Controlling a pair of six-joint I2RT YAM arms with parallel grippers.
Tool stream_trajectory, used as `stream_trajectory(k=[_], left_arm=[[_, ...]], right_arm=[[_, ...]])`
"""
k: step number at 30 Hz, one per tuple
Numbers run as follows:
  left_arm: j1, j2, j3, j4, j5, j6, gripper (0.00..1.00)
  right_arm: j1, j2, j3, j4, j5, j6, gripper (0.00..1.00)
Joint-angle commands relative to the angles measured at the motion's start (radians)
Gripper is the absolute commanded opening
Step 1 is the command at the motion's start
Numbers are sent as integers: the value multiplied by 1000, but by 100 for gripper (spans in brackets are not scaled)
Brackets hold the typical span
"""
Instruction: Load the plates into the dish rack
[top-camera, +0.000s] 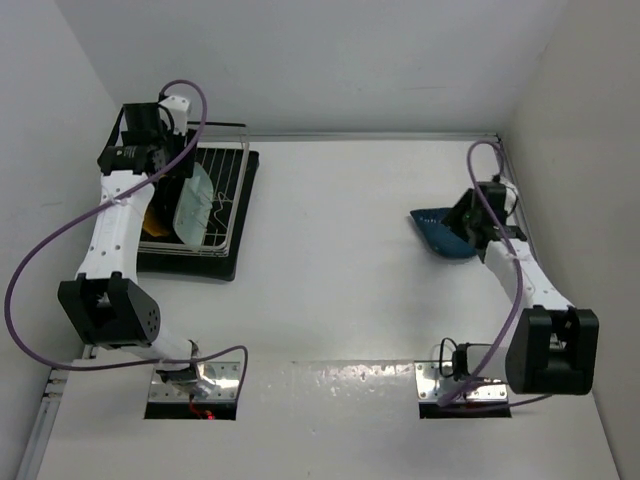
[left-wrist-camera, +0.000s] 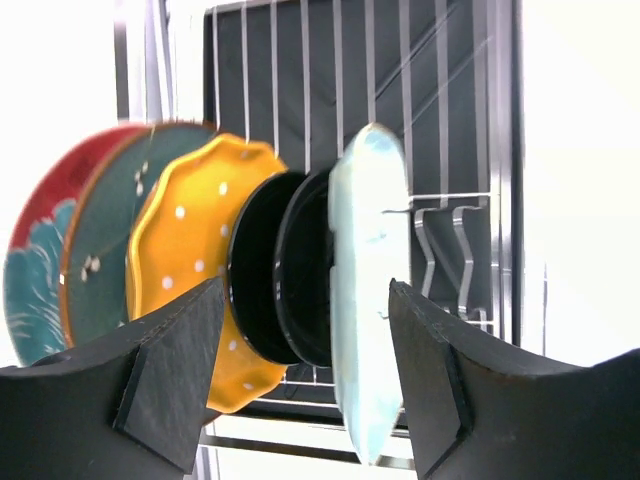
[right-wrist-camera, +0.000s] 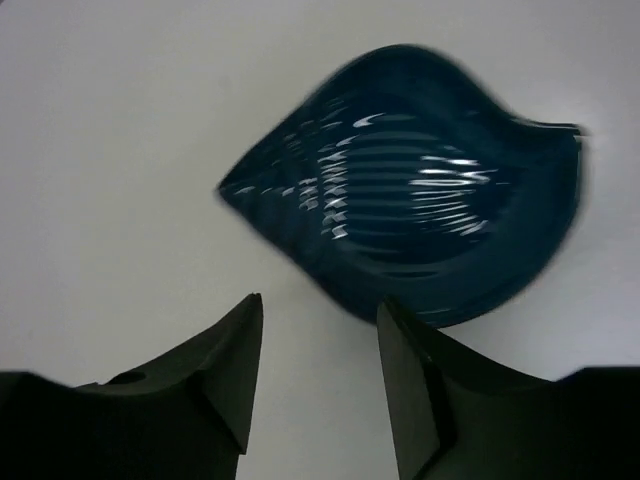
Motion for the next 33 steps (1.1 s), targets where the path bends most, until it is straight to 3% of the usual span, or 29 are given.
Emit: stream_trajectory(k=[1,3,5,9,14,20,22,25,26,29,33], left_arm=[[-34,-35,50,-31,48,32,71],[-34,-35,50,-42,48,32,71],[-34,-47,41,-53,48,44,71],[-34,-57,41,-62,48,53,71],[-34,-66,41,-62,48,53,71],[-34,-66,32,-71,48,63,72],[-34,-66,32,-71,48,63,72],[-43,-66,32,-80,48,73,72],[-43,-66,32,-81,63,73,72],[-54,-66,32,-103,149,93,72],[-118,-55,41,-122,159,133,72]], right_arm=[[-125,22,-20,-83,62,119,52],[-162,57,-24,-106,135,140,89],[-207,97,-18,-123,178,150,95],[-274,232,23,-123,155,151,97],[-322,409,80,-2,-30,130,80],[-325,569,137,73,-101,119,59],[-328,594,124,101,-159,118,47],[-348,594,97,157,-241,76,18],[-351,589,82,218,-256,75,0],[-340,565,62,274,-383,-20,0],[-273,488,34,324,-455,-126,0]])
